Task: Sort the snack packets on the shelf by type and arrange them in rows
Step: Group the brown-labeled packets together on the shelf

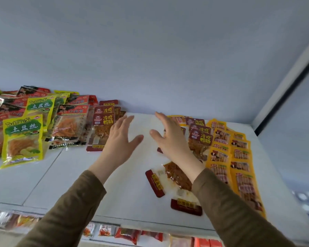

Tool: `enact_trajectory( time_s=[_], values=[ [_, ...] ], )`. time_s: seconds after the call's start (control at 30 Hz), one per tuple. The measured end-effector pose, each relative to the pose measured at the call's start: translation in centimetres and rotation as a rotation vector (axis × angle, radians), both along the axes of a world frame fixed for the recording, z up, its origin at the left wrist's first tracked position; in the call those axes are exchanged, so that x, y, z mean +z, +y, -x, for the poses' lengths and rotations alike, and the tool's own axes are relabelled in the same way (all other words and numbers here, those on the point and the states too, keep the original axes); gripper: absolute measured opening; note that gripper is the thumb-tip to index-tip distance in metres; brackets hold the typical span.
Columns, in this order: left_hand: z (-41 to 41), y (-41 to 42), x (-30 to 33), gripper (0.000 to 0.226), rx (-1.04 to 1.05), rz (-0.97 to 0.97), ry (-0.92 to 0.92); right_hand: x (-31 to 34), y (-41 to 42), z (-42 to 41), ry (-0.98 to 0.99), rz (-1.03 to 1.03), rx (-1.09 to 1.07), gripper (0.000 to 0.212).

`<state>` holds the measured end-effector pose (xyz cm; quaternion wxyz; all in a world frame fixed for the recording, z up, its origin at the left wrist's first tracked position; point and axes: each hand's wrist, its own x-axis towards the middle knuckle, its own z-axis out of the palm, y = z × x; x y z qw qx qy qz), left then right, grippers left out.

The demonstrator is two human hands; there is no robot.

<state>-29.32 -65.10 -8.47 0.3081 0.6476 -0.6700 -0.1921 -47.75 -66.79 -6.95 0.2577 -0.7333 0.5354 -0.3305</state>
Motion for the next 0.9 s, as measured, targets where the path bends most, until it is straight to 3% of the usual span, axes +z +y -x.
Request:
enact_trajectory(
  time_s=[0.23,0.4,0.53,0.77,0.9],
  values=[
    [5.9,5.0,-0.7,0.086,-0.207,-0.147,-0.126,-0.7,6.1,9.5,0.357,-0.026,-0.094,0.058],
    [8.5,6.6,-2.1,0.1,-0.191,-0.236,-0.31,-2.8,9.4,11.0,0.619,-0.099,0.02,0.092],
    [10.3,6.0,-2.7,0.082,-0.126,-0.237,-0.379,-4.4,9.7,10.5,0.668,-0.096,0.028,0.105],
    [10.6,4.6,-1.8,0.048,-0.14,-0.378,-0.016,-6.2,10.3,9.2,0.658,0.054,-0.136,0.102],
    [10.6,4.8,-1.3,0.049,-0.183,-0.418,0.228,-6.4,10.3,8.6,0.618,0.132,-0.205,0.099]
  ],
)
